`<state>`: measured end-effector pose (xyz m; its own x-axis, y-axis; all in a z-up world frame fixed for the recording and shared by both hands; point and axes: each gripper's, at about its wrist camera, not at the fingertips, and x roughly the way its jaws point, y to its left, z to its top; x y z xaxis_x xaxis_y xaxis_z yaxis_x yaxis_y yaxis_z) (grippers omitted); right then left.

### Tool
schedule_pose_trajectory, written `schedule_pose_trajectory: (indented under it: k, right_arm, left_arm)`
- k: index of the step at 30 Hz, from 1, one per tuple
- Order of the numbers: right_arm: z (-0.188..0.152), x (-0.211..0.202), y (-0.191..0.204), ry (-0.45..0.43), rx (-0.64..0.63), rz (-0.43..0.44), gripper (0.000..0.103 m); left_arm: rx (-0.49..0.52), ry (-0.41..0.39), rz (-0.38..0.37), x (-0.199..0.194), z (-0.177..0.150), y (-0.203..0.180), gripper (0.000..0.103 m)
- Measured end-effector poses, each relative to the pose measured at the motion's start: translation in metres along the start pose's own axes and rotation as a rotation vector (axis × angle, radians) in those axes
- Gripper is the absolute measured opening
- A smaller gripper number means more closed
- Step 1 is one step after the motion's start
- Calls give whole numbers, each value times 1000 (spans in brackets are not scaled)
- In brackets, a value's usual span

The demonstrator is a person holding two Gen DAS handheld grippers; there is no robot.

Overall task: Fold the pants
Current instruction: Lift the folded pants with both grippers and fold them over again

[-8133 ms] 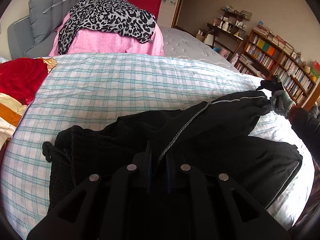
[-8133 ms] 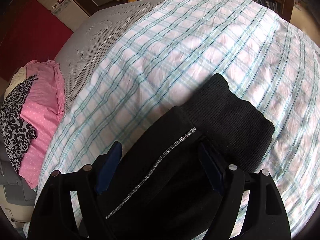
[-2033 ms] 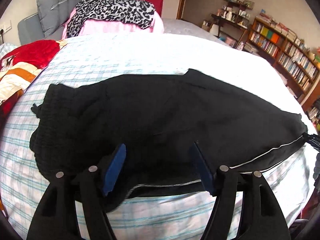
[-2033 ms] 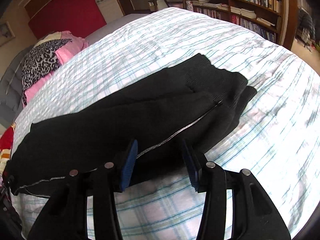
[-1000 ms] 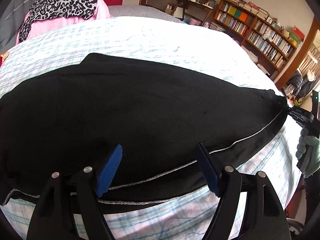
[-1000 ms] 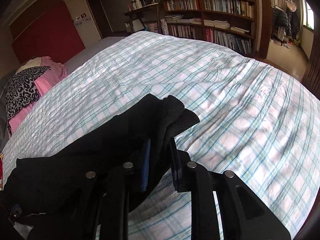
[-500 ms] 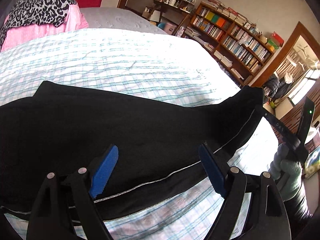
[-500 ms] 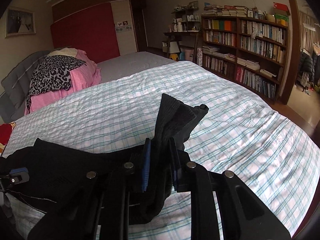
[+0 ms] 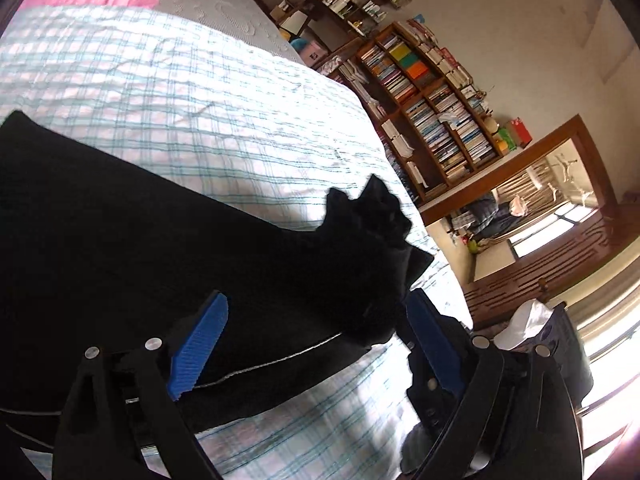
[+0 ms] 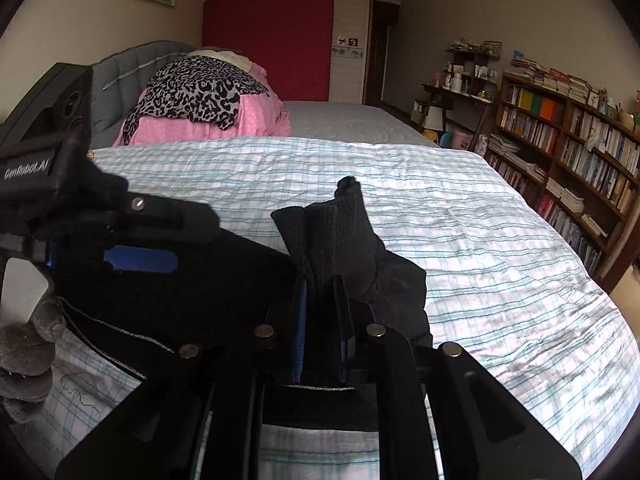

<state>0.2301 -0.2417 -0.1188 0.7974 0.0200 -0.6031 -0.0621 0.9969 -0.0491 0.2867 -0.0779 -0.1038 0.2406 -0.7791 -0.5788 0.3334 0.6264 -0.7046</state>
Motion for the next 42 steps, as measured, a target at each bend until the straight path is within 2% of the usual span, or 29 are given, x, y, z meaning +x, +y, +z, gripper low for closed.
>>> schedule_pose_trajectory:
  k: [3, 7, 11, 16, 18, 19, 20, 21, 23, 25, 28, 29, 32, 33, 34, 35, 36, 37, 42]
  right_arm:
    - [-9, 6, 14, 23, -24, 23, 13]
    - [-25, 17, 31, 56, -75, 26, 13]
    - [-37, 21, 44, 70, -118, 30, 13]
    - [-41, 20, 50, 56, -143, 35, 13]
    - [-42, 18, 53, 51, -152, 48, 6]
    - [-43, 17, 56, 47, -163, 50, 5]
    - [-44, 17, 57, 43, -172, 51, 5]
    - [-44, 17, 56, 46, -168, 55, 5]
    - [-41, 16, 49, 64, -140, 72, 6]
    - [-39, 13, 41, 73, -117, 81, 6]
    - [-28, 8, 26, 78, -91, 75, 8]
    - [-27, 6, 21, 83, -73, 73, 10]
    - [-26, 4, -3, 91, 4, 34, 32]
    - [-26, 6, -12, 95, 27, 11, 33]
    - [-26, 10, -20, 103, 50, -8, 33]
    - [-26, 14, -30, 113, 81, -18, 33]
    - [-26, 17, -38, 125, 117, -21, 33]
    - [-26, 20, -46, 134, 149, -21, 33]
    - [-33, 32, -67, 167, 228, -17, 33]
  left_arm:
    - [-86, 4, -70, 6, -2, 13, 94]
    - [-175, 25, -70, 22, -10, 33, 95]
    - [-306, 50, -159, 30, -17, 50, 95]
    - [-285, 74, -195, 34, -13, 40, 95]
    - [-242, 89, -186, 38, -11, 30, 93]
    - [-223, 95, -175, 40, -10, 27, 89]
    - [-210, 102, -157, 43, -10, 24, 76]
    - [-202, 117, -149, 47, -9, 23, 68]
    - [-197, 141, -132, 53, -8, 26, 26]
    - [-205, 153, -103, 57, -6, 29, 16]
    - [-192, 138, -91, 54, -5, 35, 13]
    - [-187, 134, -93, 53, -6, 35, 13]
    - [-210, 133, -100, 54, -8, 35, 15]
    - [-227, 130, -101, 54, -8, 37, 20]
    - [-243, 128, -107, 53, -10, 40, 44]
    - [-263, 122, -110, 54, -9, 42, 77]
    - [-282, 100, -107, 52, -9, 44, 83]
    - [-290, 83, -106, 51, -9, 44, 83]
    - [-294, 111, -104, 62, -8, 42, 83]
